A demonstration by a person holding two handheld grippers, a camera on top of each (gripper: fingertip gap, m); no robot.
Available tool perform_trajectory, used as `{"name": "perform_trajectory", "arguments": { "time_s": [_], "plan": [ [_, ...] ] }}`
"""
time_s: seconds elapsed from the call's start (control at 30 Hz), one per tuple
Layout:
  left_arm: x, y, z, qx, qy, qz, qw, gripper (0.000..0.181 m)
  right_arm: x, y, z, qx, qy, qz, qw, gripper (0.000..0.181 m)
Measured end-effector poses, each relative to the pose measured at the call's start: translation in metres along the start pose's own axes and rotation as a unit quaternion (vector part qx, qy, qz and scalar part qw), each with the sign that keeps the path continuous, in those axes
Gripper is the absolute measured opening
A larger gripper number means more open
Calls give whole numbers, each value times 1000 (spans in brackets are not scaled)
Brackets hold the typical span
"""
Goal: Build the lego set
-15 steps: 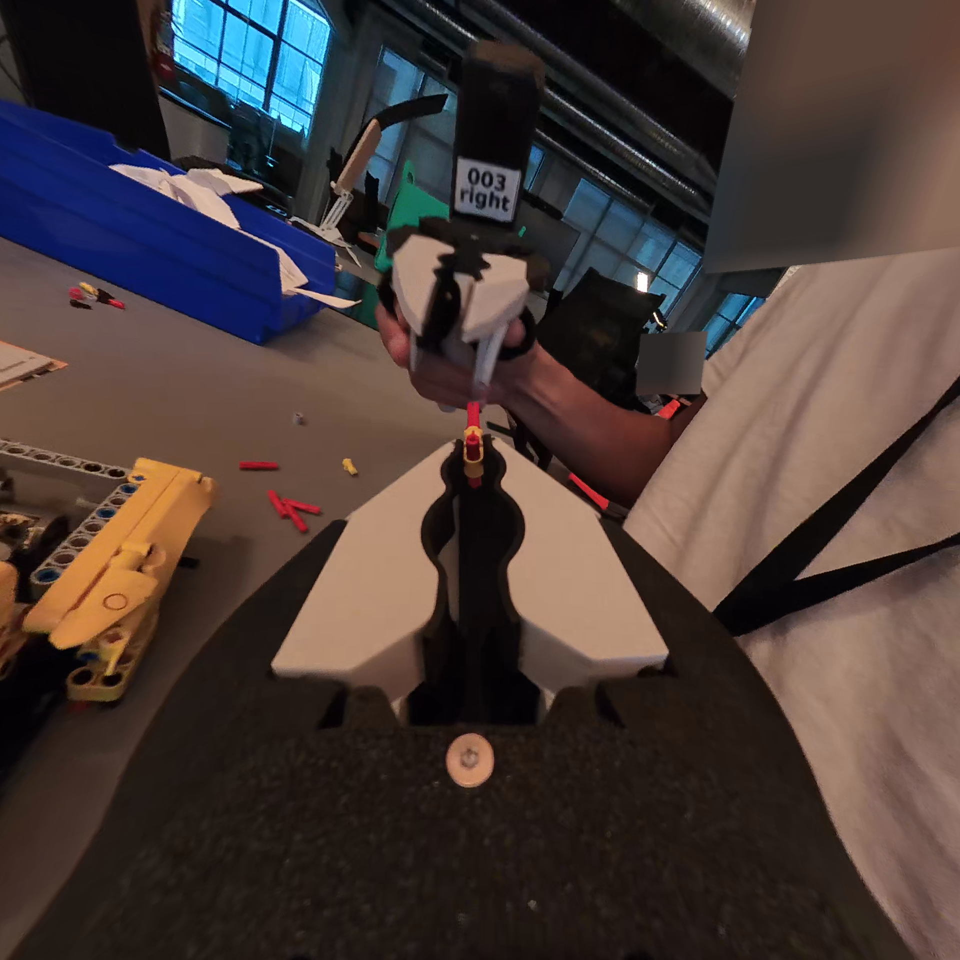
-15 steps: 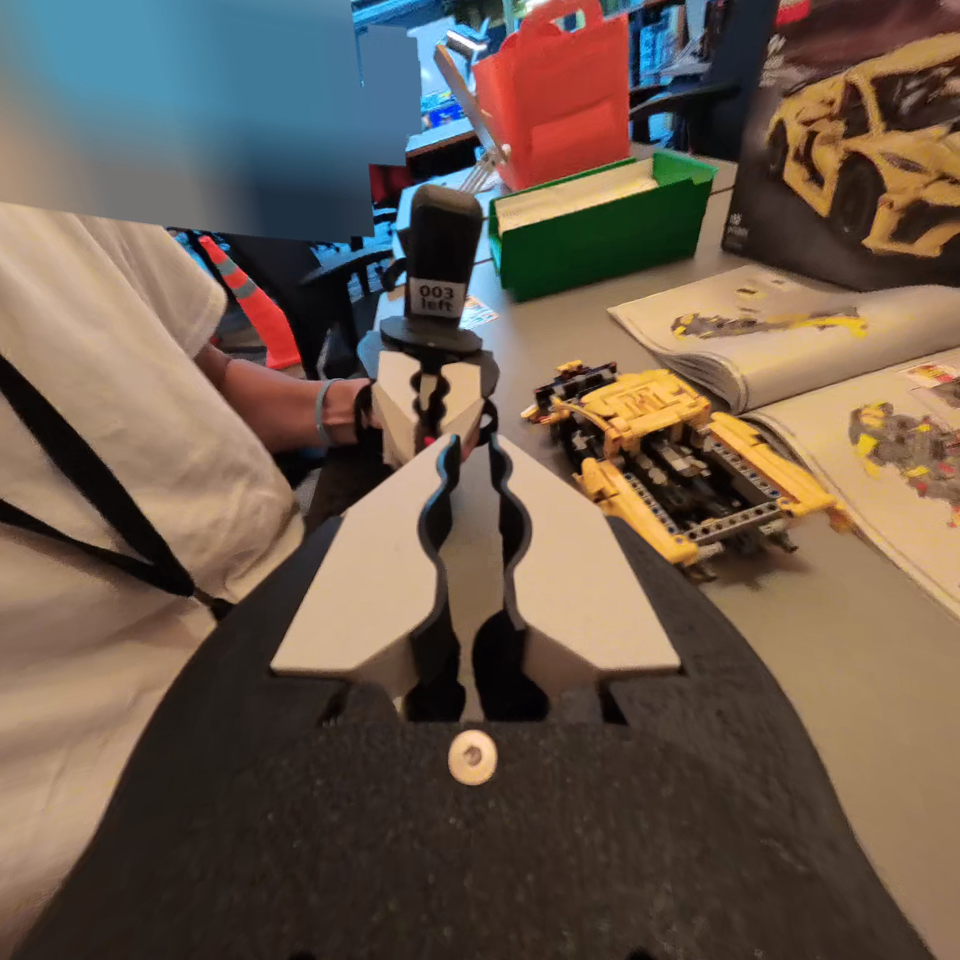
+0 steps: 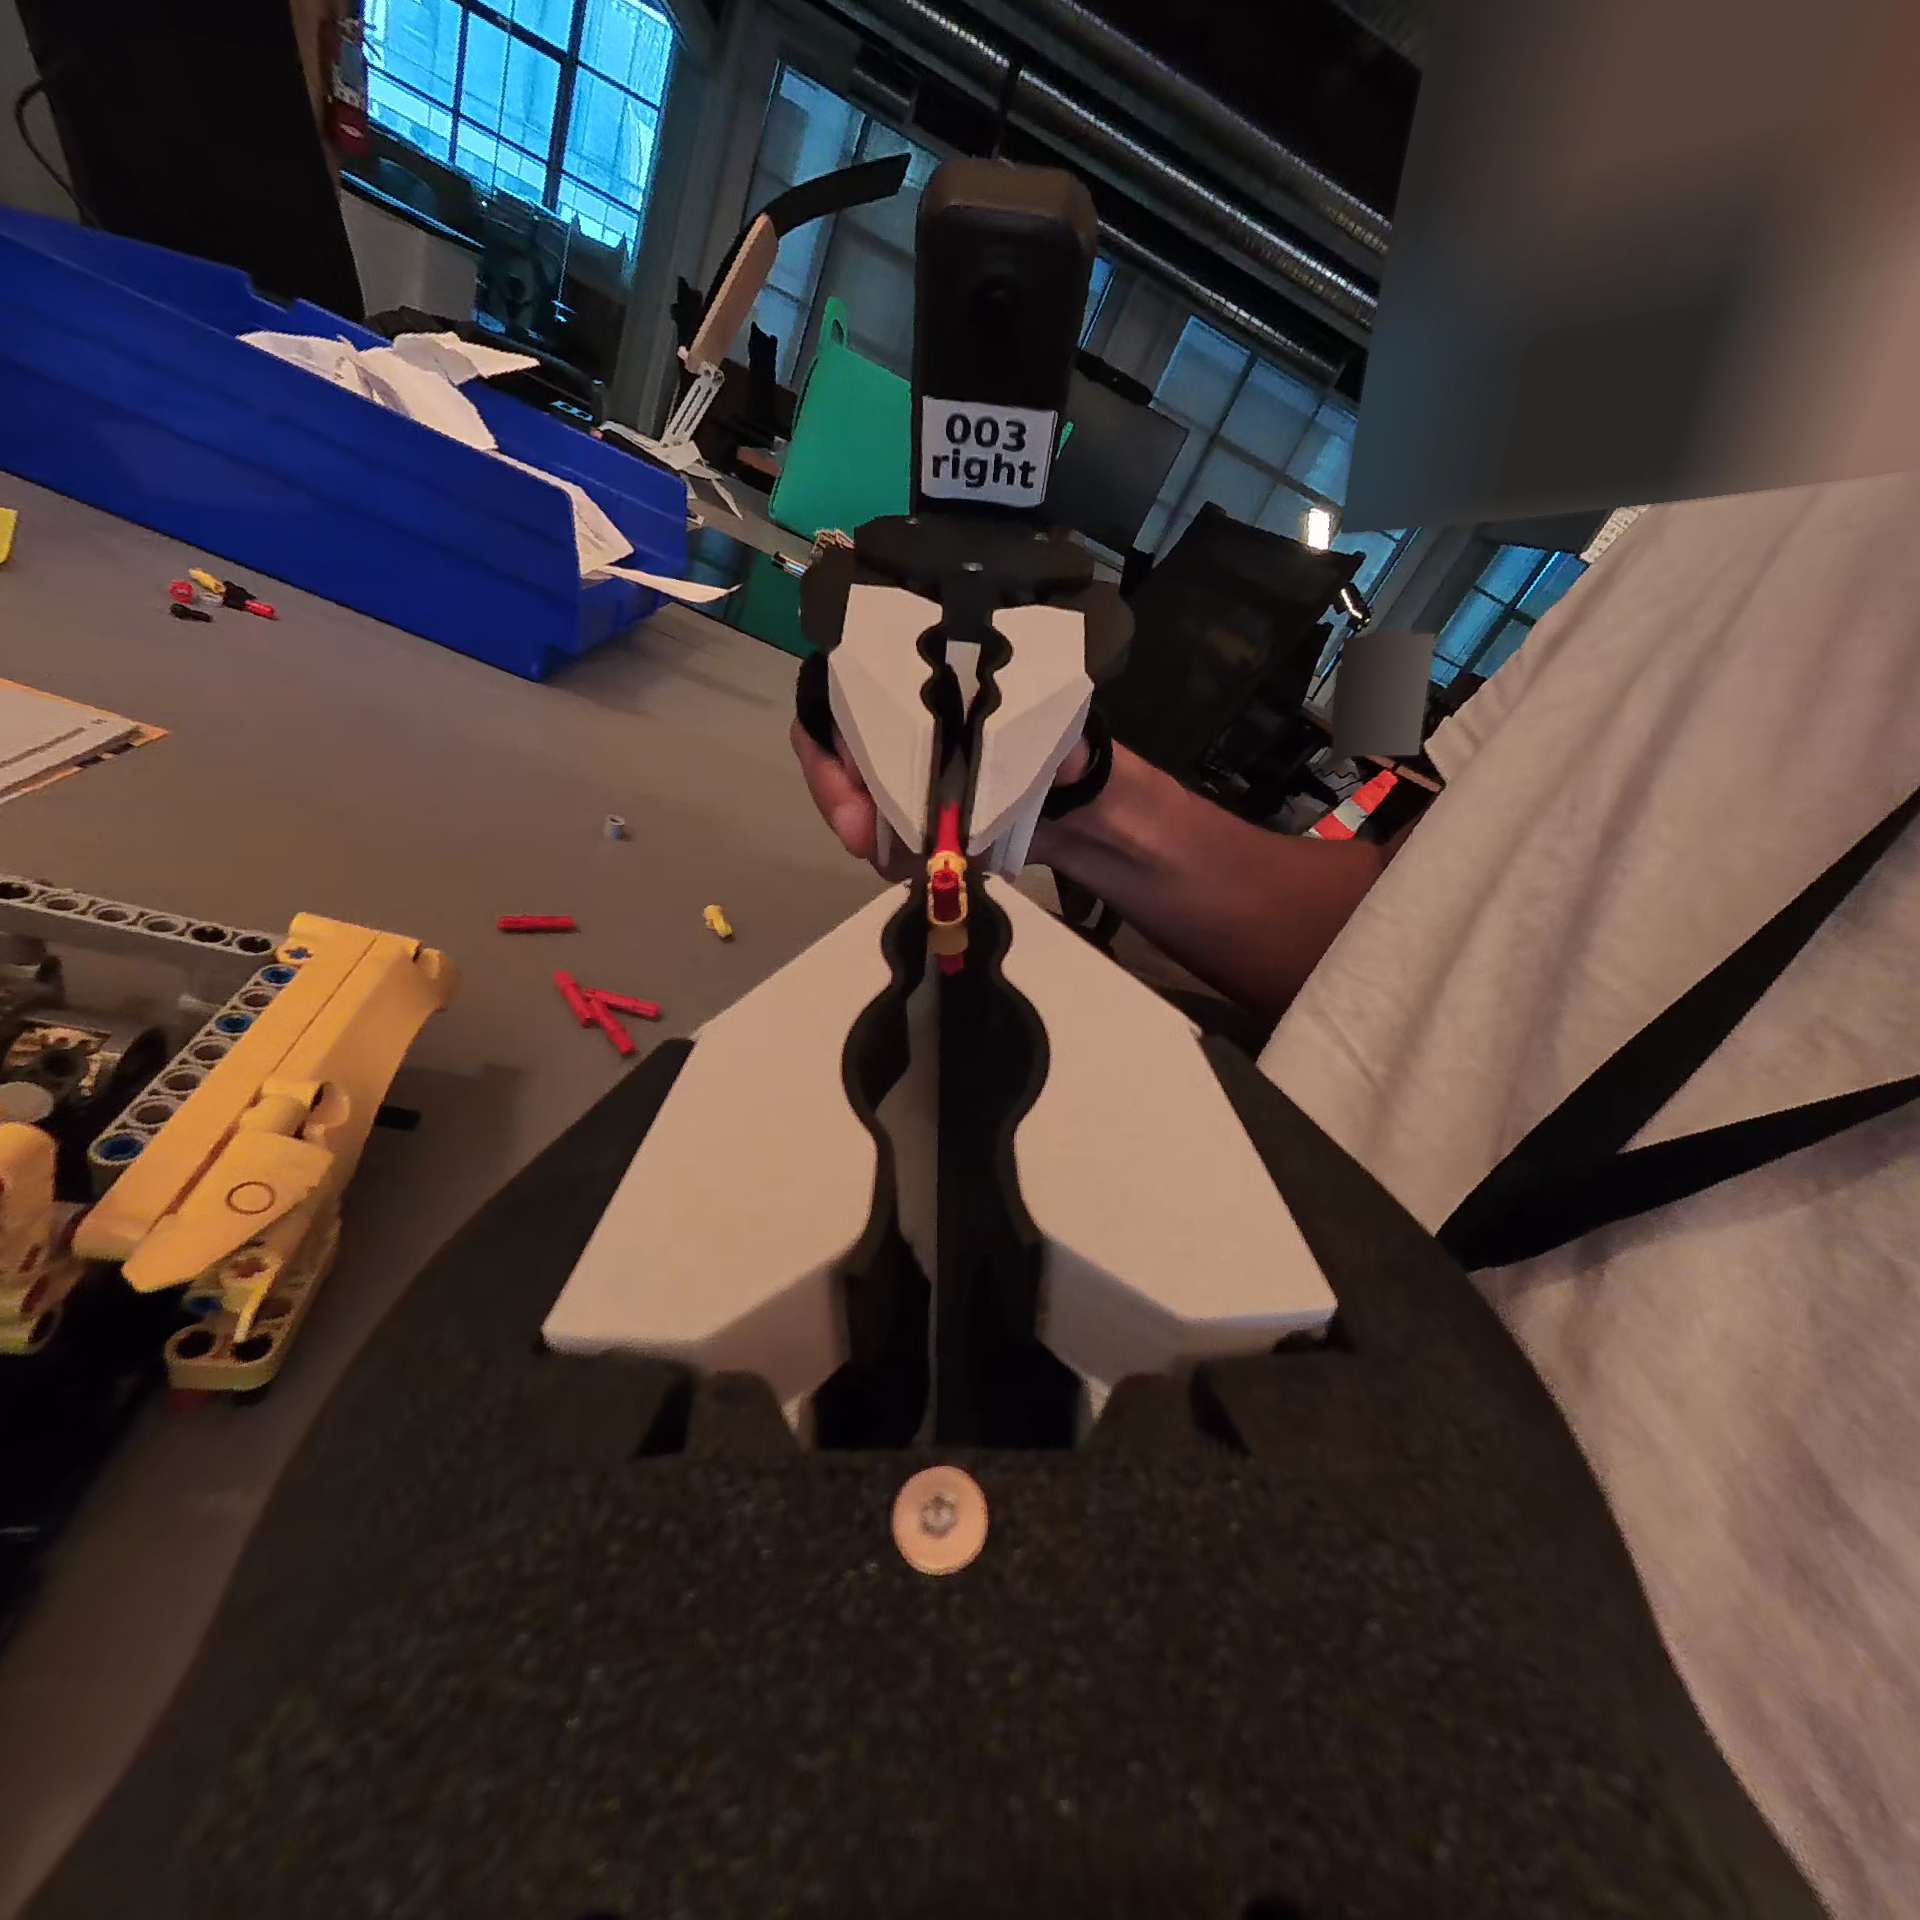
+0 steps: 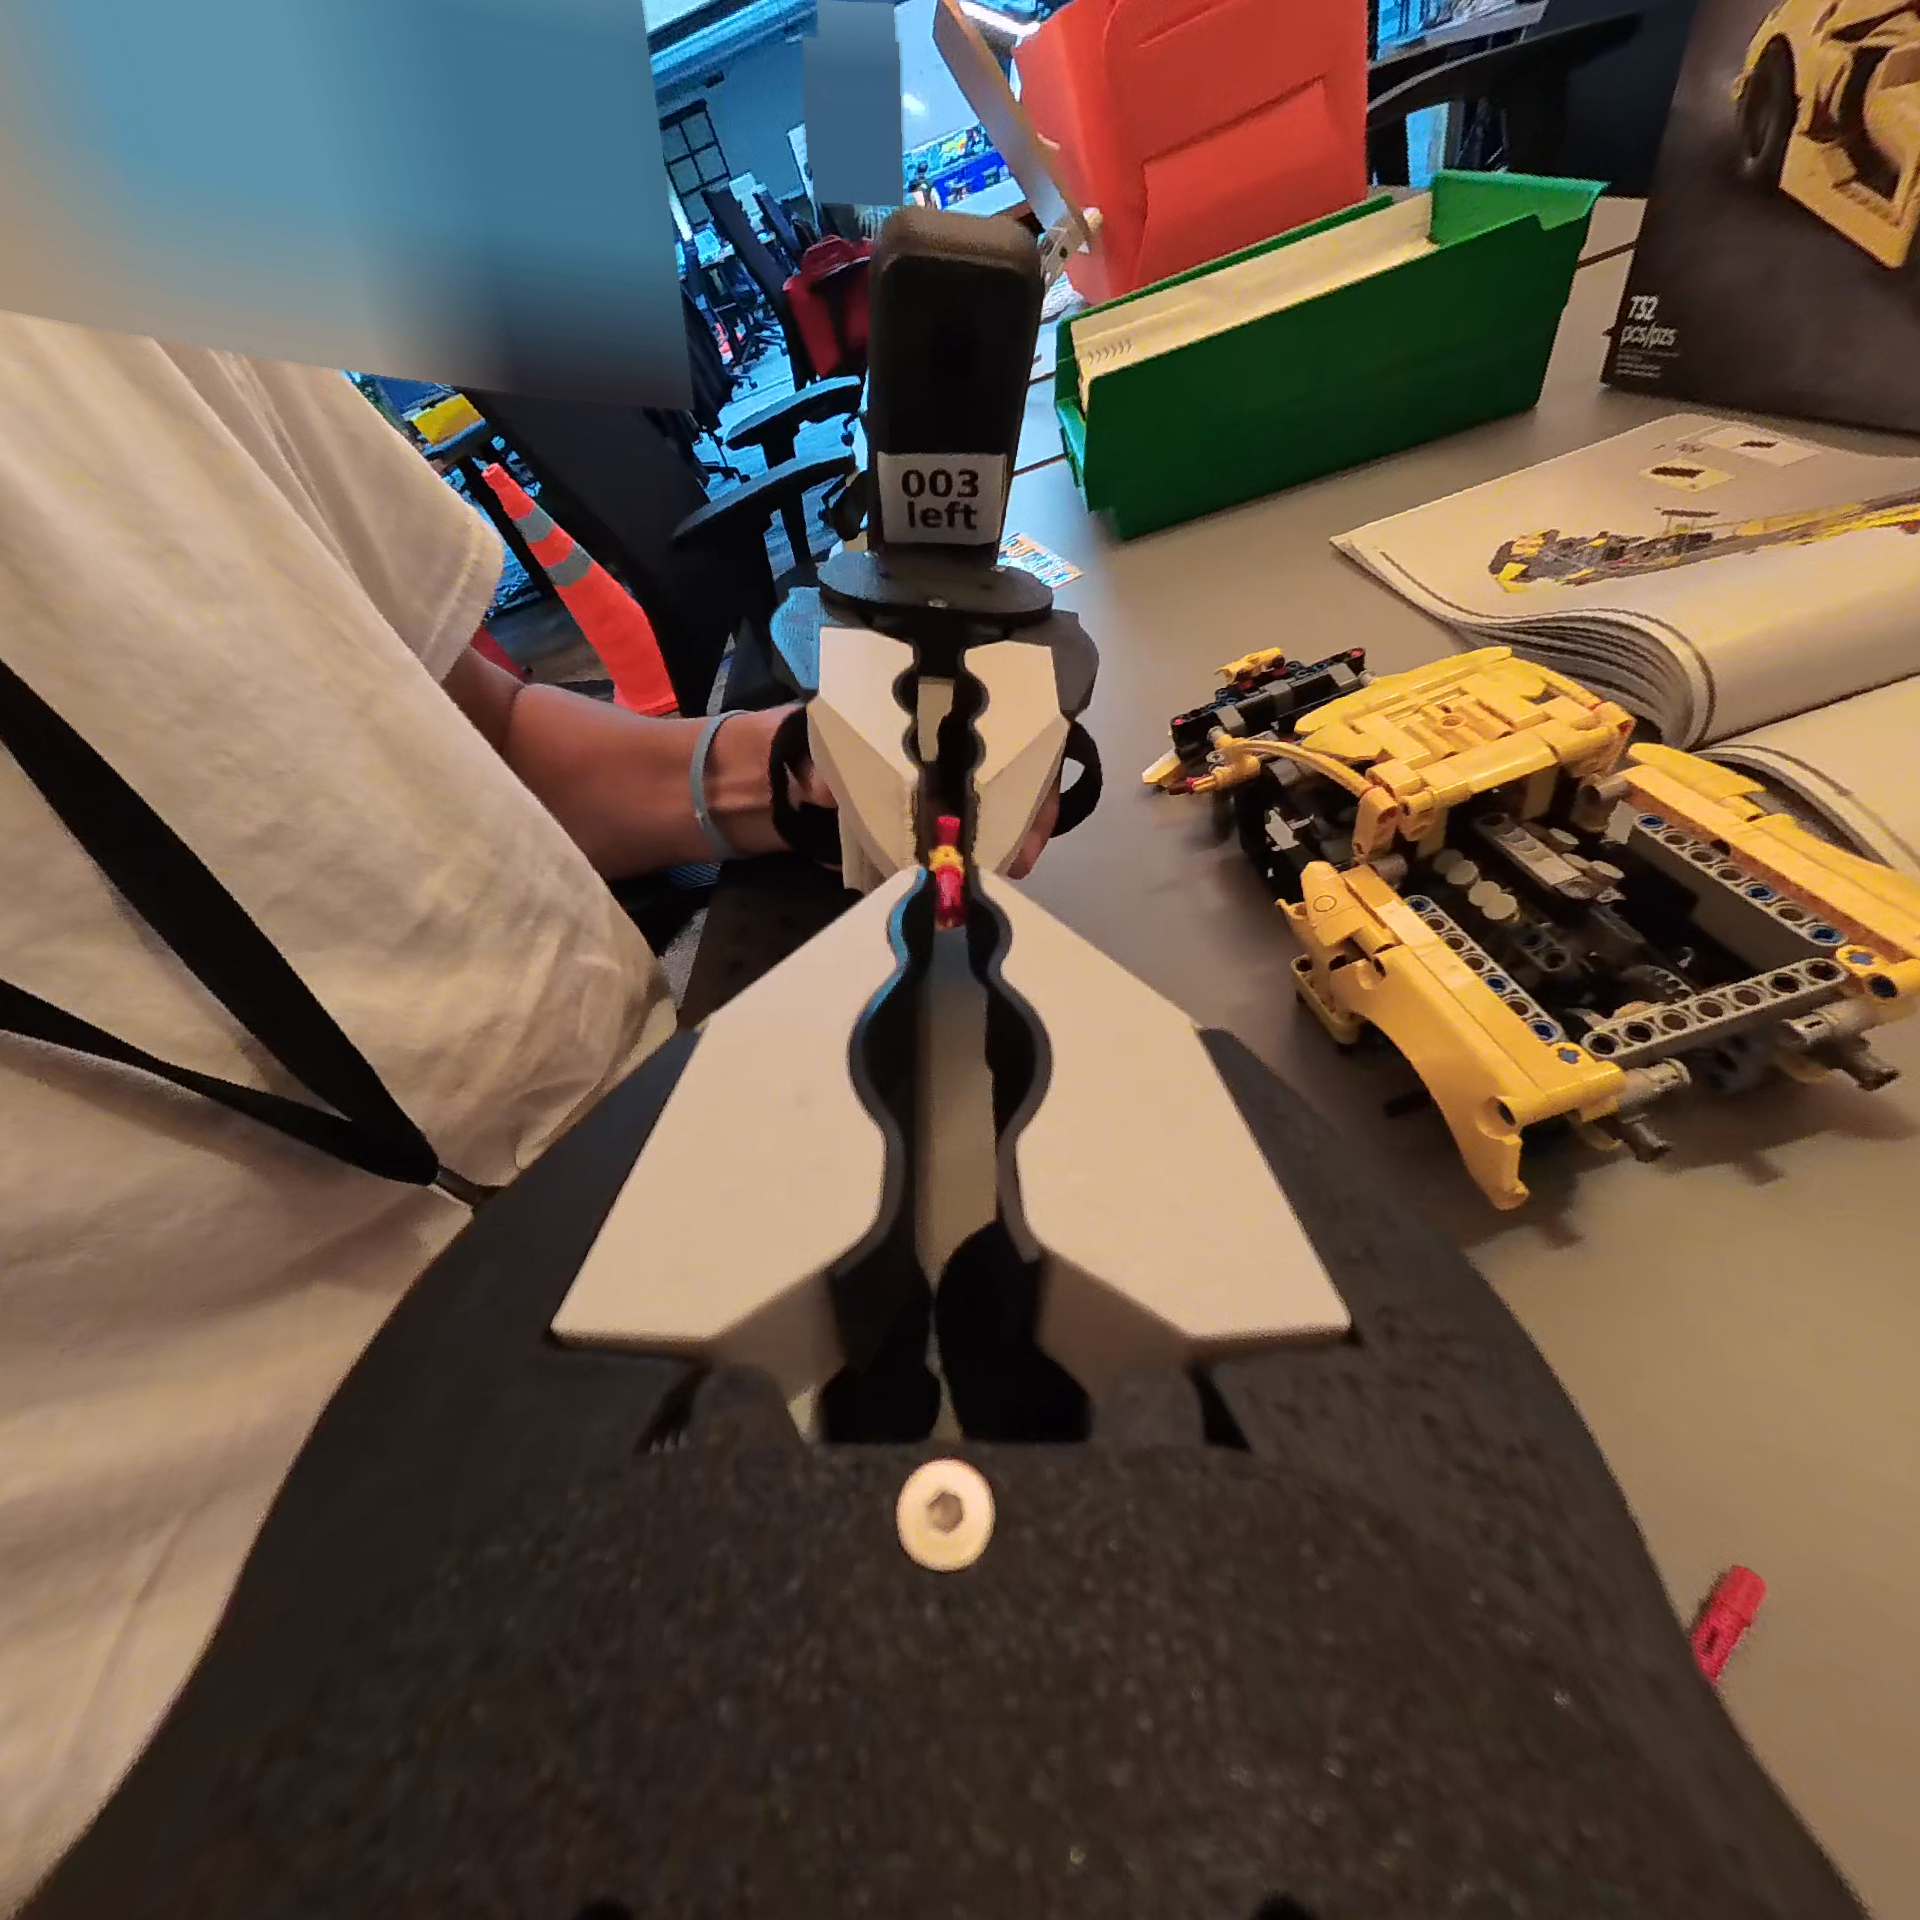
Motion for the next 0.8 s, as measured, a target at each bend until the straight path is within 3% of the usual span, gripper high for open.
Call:
{"name": "perform_trajectory", "arguments": {
  "time_s": [0.37,0.53,0.63,0.73,0.8],
  "plan": [
    [-1,0,-1,-9,0,-7,1000,6,-1,3,3,-34,5,-7,999,3],
    [-1,2,0,3,14,-10,1000,7,1,-5,2,-3,17,-13,1000,4],
    [19,0,5,25,33,-85,996,6,-23,-47,12,55,46,83,994,12],
    [25,3,13,52,52,-119,990,7,-57,-88,61,205,64,201,956,21],
    [25,6,18,66,56,-124,988,7,-74,-102,80,242,85,237,937,26]
  ]
}}
Point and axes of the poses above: each gripper's, where its closed fingertips meet, y out along the fingers, z out of its underside, x = y × z across the jaws, the point moved 4 cm from there along -y, back along the fingers, and after that the axes turned 14 degrees about -z, right-handed, at the moved point
